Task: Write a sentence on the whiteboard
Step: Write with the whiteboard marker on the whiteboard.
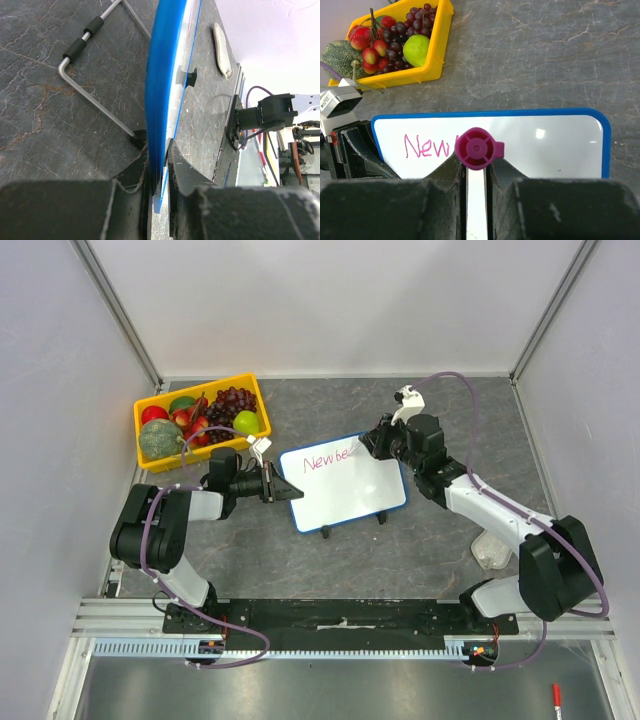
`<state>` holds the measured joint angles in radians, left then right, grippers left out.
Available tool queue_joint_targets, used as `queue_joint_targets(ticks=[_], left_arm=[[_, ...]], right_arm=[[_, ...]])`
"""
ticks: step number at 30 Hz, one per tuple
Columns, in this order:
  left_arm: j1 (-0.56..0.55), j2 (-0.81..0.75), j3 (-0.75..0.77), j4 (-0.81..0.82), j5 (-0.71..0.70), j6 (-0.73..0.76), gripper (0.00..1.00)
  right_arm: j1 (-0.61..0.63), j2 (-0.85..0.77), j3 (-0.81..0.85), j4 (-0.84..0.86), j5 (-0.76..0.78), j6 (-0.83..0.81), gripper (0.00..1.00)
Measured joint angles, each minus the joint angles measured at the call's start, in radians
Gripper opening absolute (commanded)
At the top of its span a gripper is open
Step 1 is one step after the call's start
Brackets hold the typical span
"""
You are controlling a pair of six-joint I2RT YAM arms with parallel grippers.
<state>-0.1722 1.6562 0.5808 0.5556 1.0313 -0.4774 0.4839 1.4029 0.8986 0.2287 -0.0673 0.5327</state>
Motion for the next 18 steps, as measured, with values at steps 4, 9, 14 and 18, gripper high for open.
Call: queue_joint_targets(ticks=[4, 9, 14, 18], left_arm=[[0.0, 0.0, 0.0, 0.0, 0.0, 0.0, 0.02], [0.0, 0.0, 0.0, 0.0, 0.0, 0.001, 0.02], [0.0, 0.0, 0.0, 0.0, 0.0, 0.001, 0.02], [0.0, 0.0, 0.0, 0.0, 0.0, 0.001, 0.02]], right_arm=[[-0.005, -0.018, 0.004, -0.008, 0.014, -0.001, 0.0], [-0.013, -0.022, 0.021, -0.011, 0.024, -0.002, 0.0], [-0.017, -0.016, 0.035, -0.013, 0.024, -0.002, 0.0], [-0.017, -0.005, 0.037, -0.014, 0.024, -0.002, 0.0]])
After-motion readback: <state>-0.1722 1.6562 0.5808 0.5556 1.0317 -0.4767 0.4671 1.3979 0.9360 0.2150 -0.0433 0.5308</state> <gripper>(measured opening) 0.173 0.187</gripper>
